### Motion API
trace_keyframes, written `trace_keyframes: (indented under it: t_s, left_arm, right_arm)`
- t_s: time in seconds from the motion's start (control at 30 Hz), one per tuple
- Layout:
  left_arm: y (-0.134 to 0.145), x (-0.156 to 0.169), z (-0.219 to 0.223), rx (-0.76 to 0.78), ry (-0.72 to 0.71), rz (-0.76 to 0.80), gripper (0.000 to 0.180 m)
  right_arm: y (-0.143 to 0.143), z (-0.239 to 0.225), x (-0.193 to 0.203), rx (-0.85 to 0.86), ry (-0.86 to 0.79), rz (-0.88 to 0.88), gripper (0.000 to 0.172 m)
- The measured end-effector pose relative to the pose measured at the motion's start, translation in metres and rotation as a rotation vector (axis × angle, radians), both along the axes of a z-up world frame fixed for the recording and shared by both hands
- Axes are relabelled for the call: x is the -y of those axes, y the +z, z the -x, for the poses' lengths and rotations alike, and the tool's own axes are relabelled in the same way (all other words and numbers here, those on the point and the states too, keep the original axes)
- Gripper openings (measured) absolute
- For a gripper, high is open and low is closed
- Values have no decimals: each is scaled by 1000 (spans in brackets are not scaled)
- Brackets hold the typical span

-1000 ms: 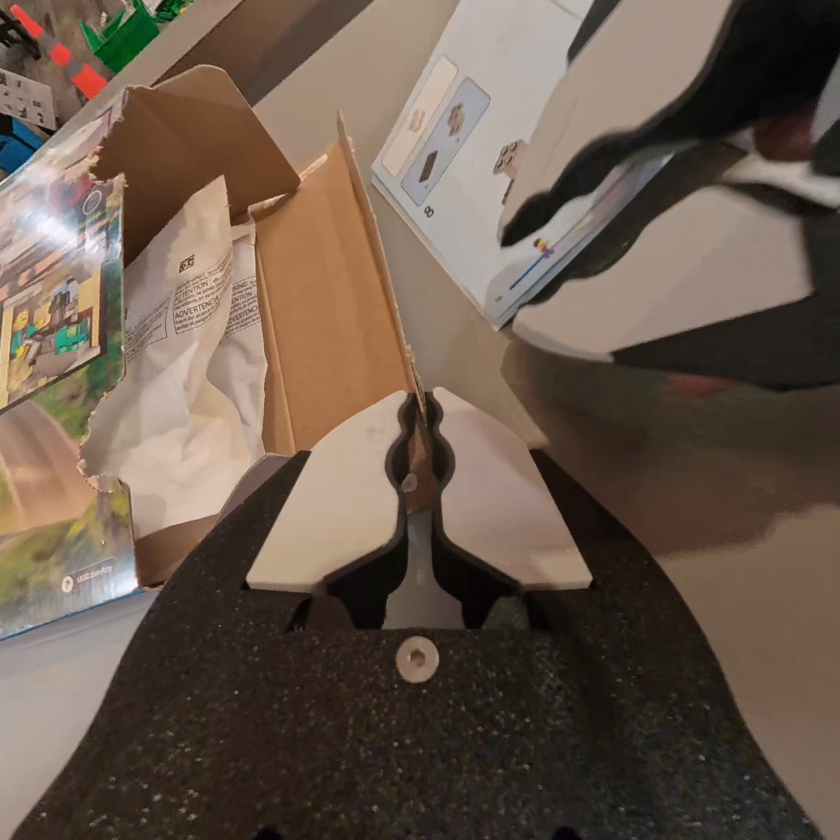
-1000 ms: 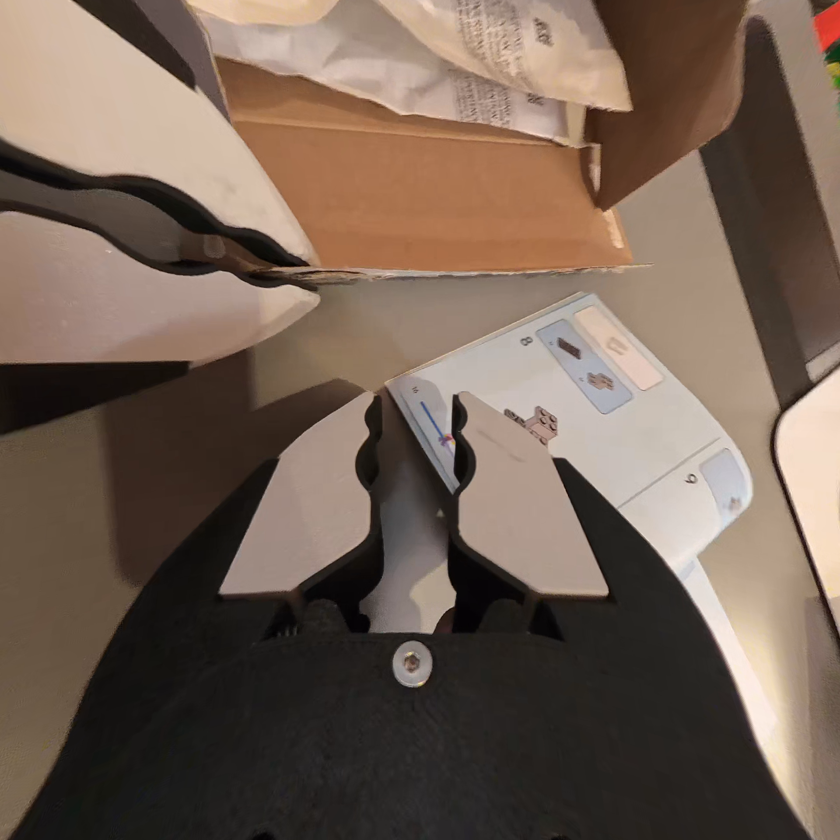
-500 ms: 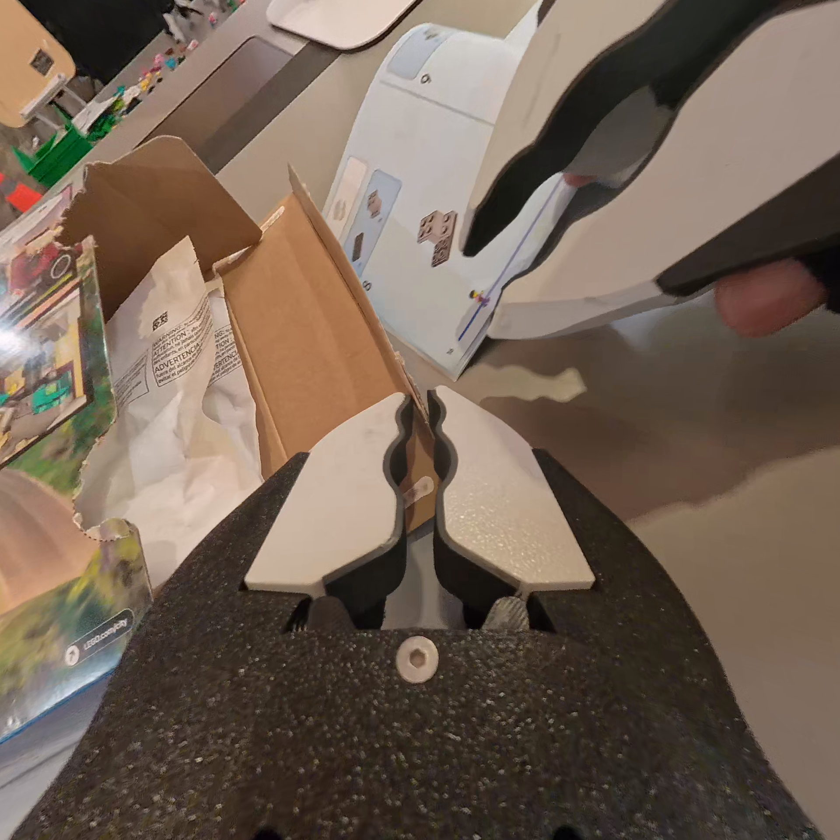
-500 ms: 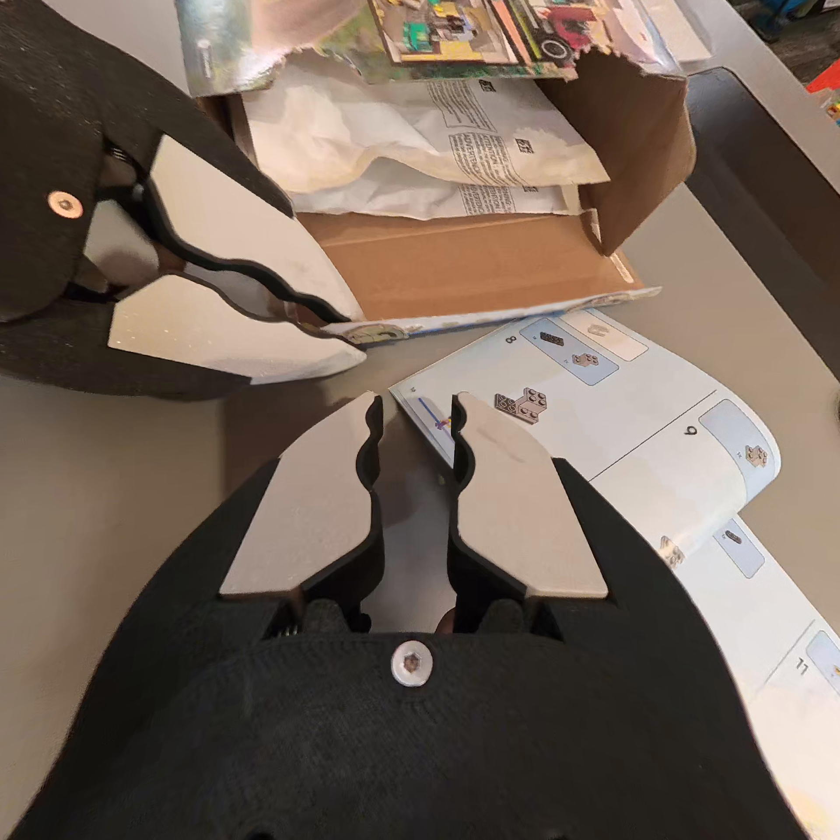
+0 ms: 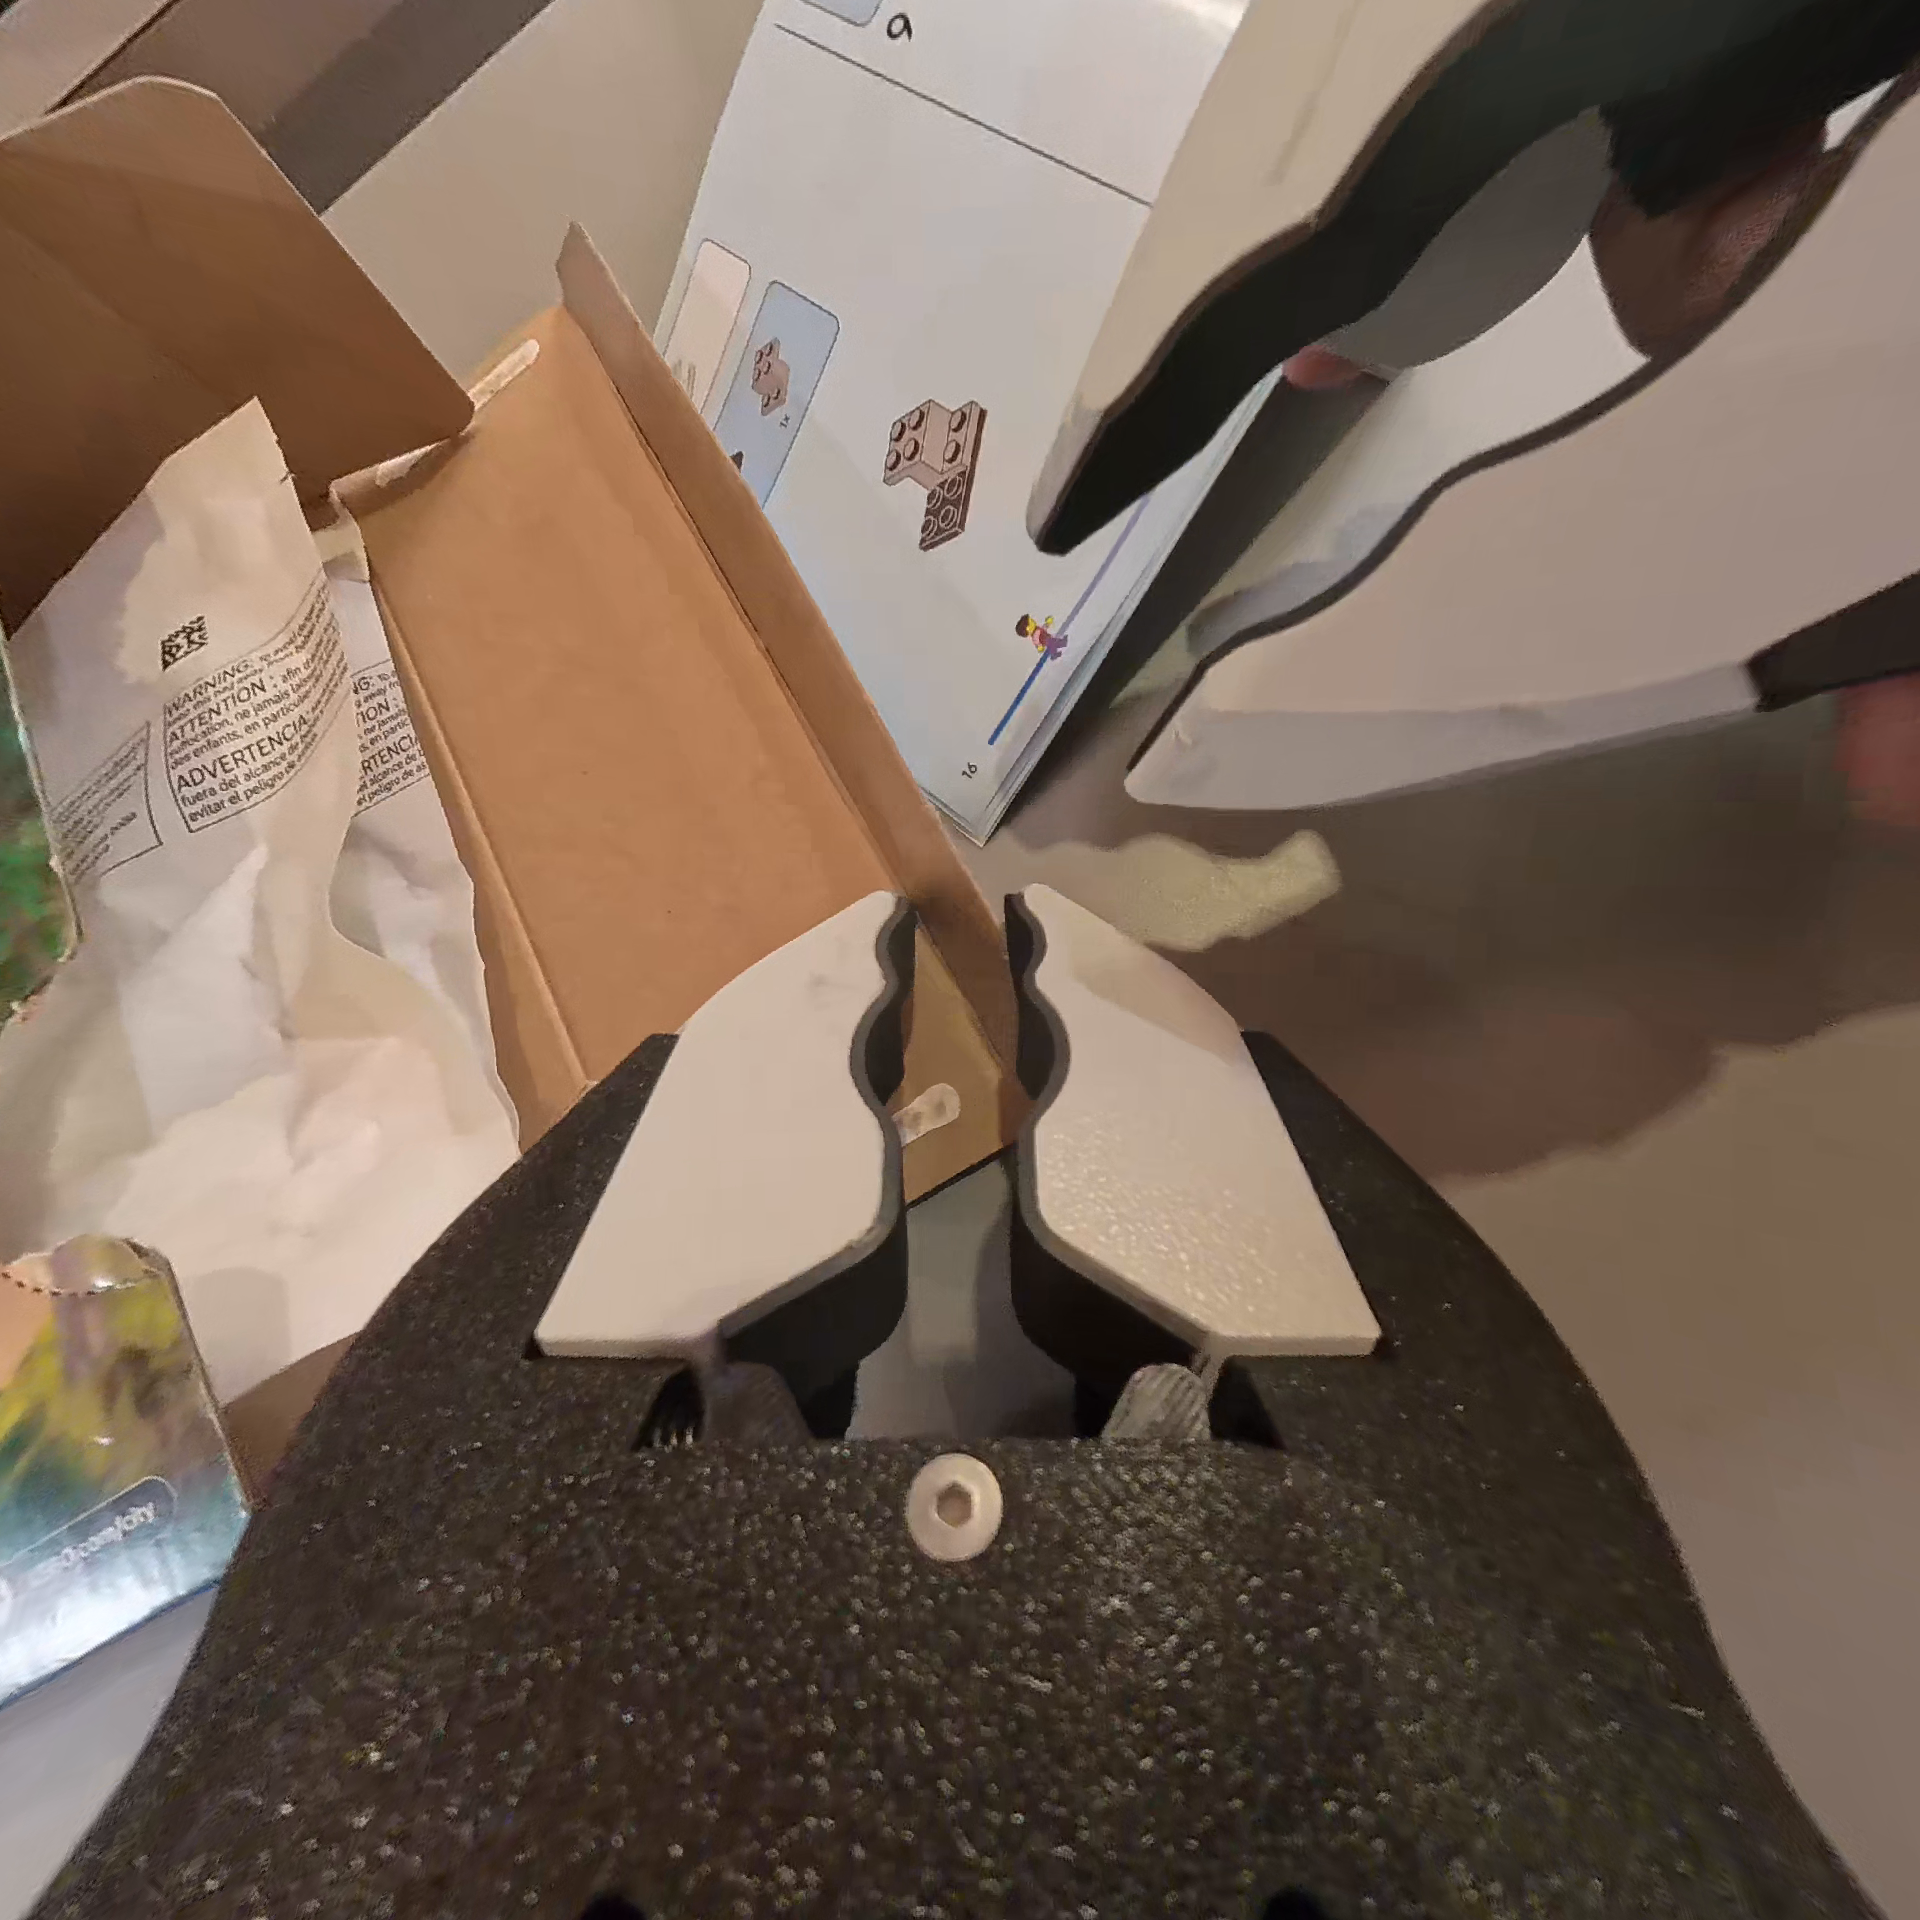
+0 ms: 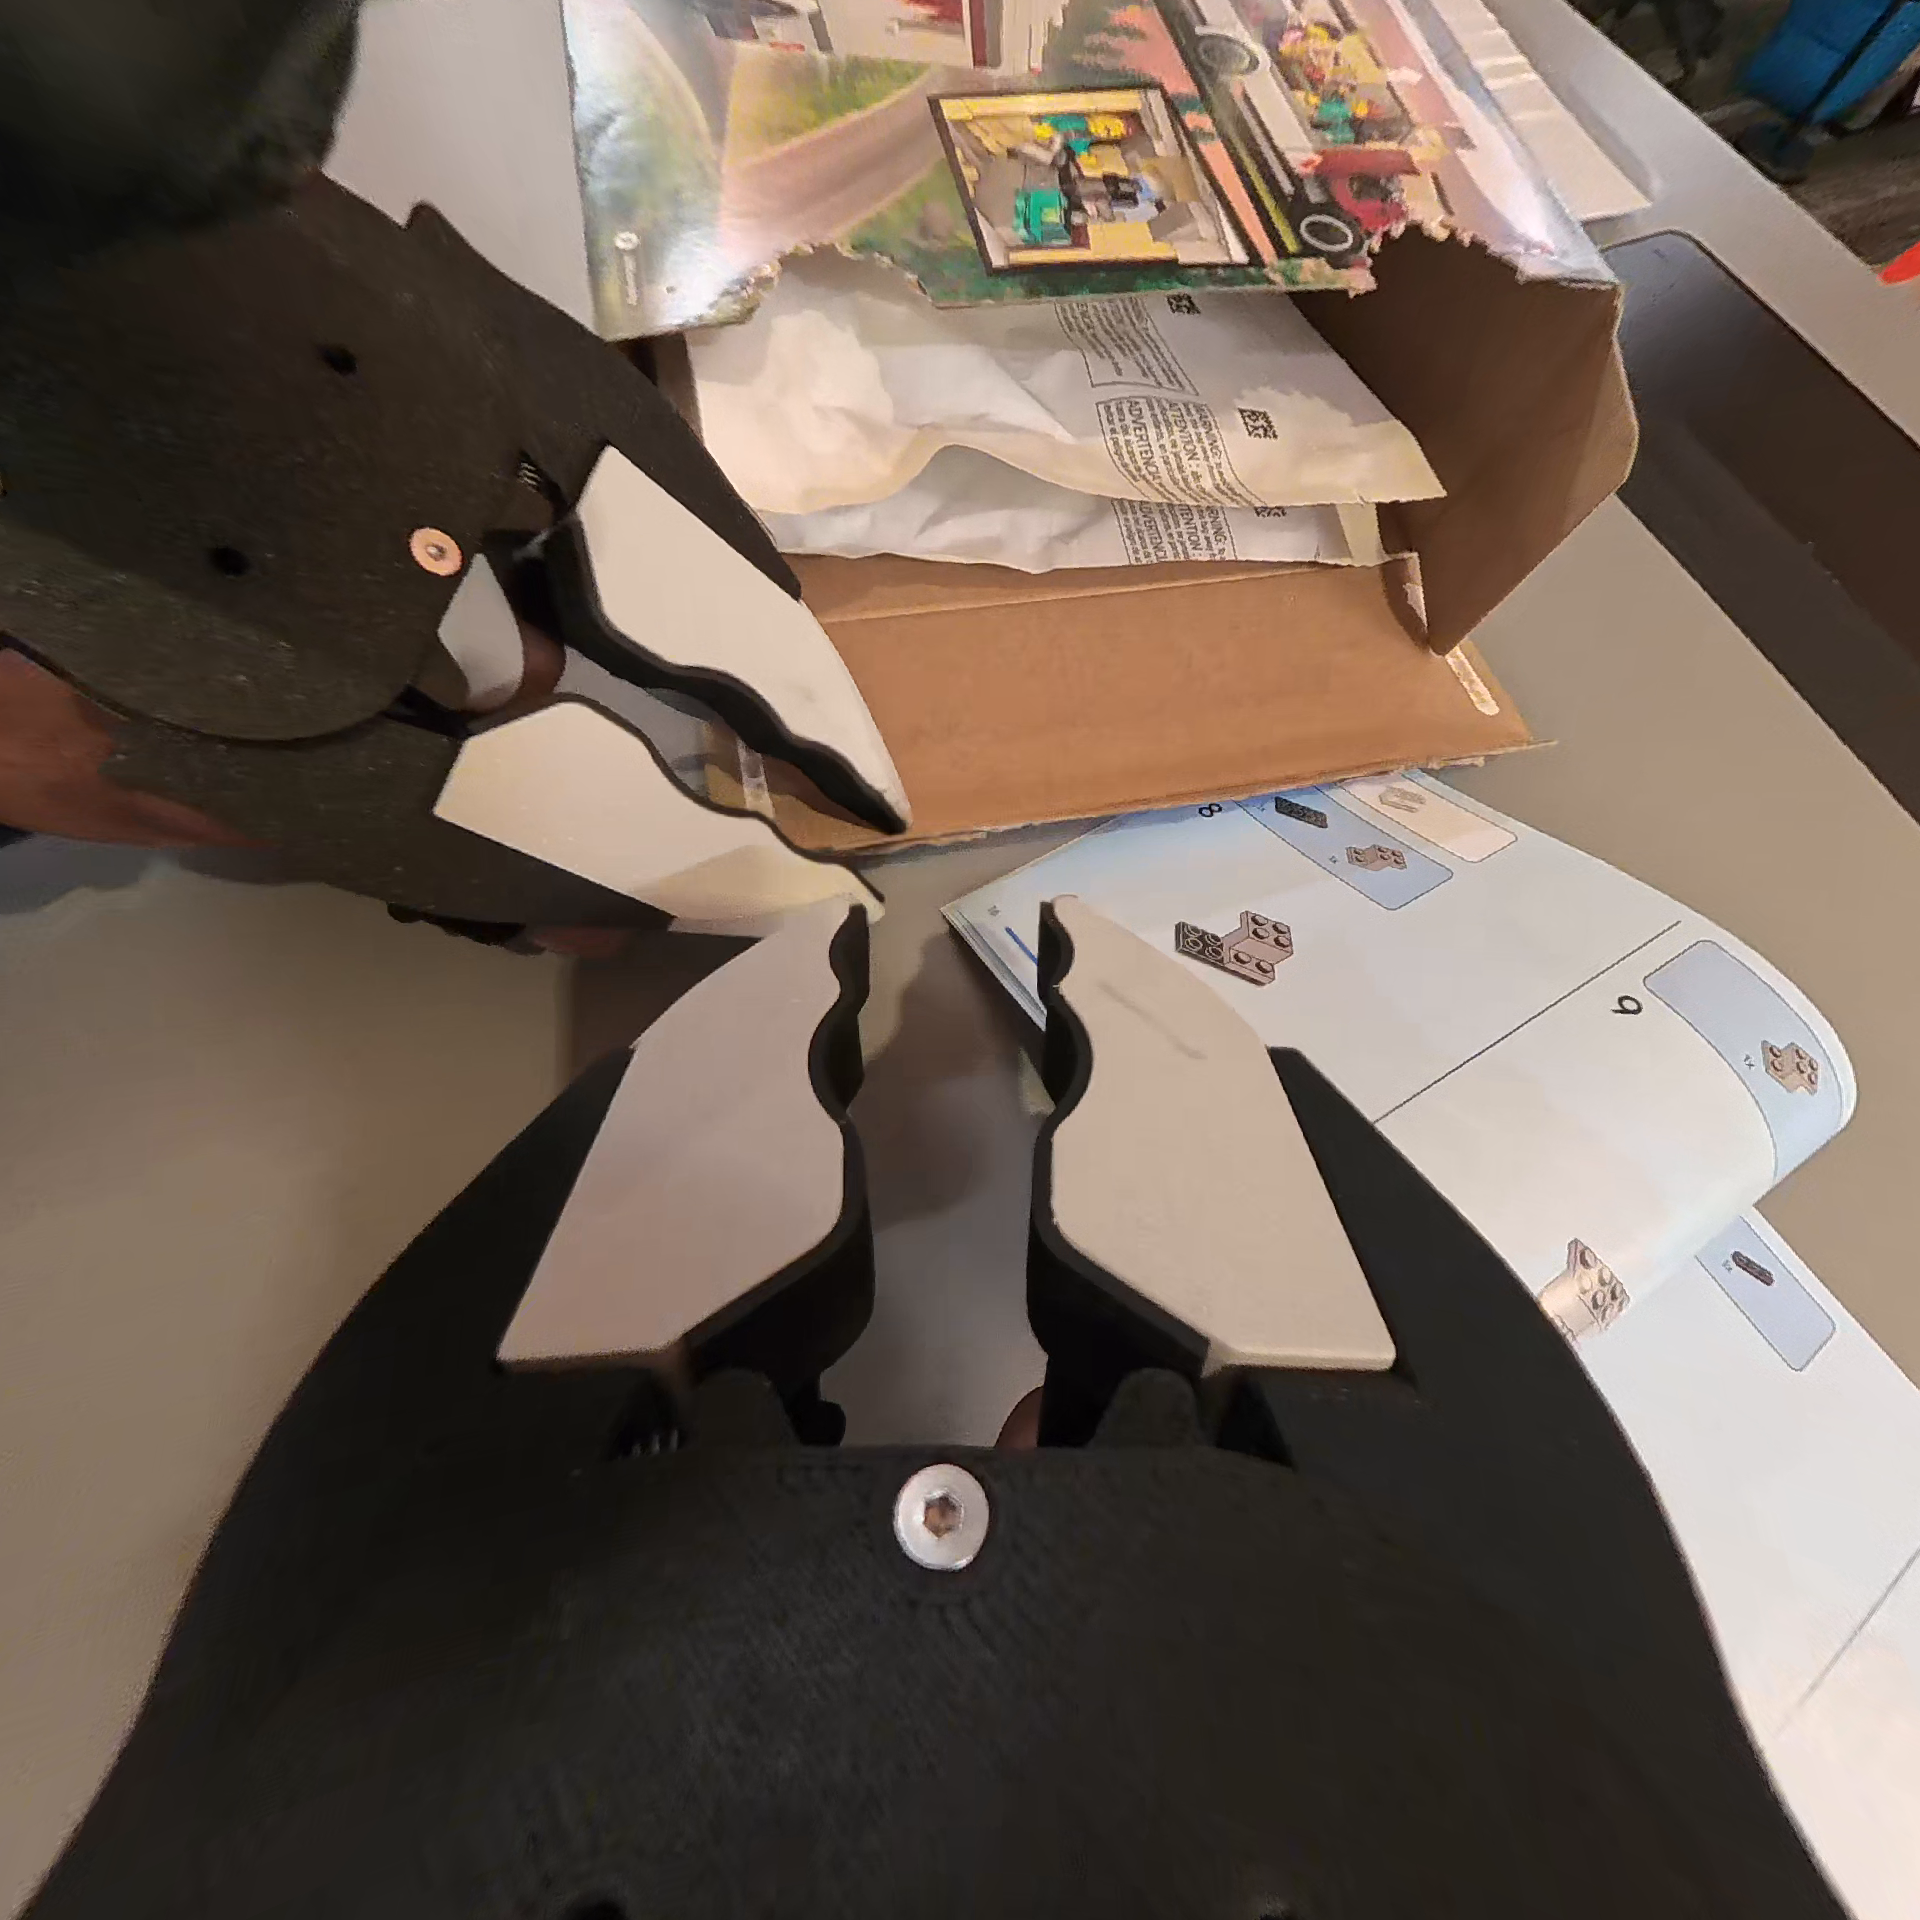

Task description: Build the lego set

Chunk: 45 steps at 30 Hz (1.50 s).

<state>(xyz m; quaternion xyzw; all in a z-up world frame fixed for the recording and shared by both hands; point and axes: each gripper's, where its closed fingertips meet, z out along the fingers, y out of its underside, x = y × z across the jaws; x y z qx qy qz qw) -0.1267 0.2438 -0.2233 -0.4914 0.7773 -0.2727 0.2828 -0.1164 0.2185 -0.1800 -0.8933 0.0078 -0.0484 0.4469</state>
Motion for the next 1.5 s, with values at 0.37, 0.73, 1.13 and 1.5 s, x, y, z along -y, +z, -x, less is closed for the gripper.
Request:
trace_keyframes:
  t_s: [0.37,0.73,1.13,1.5]
  left_arm:
    - [66,30,4,374,-16,152,40]
    - [88,126,-24,551,-94,295,43]
    - [84,128,-28,548,-85,252,47]
    - [90,162,-53,562,-189,303,37]
  right_arm:
    - [49,-23,78,-44,-6,-157,34]
    - [20,-131,209,-175,-148,-345,33]
    - [25,-135,215,-308,-100,-423,34]
    - [31,-131,217,-328,-58,-466,34]
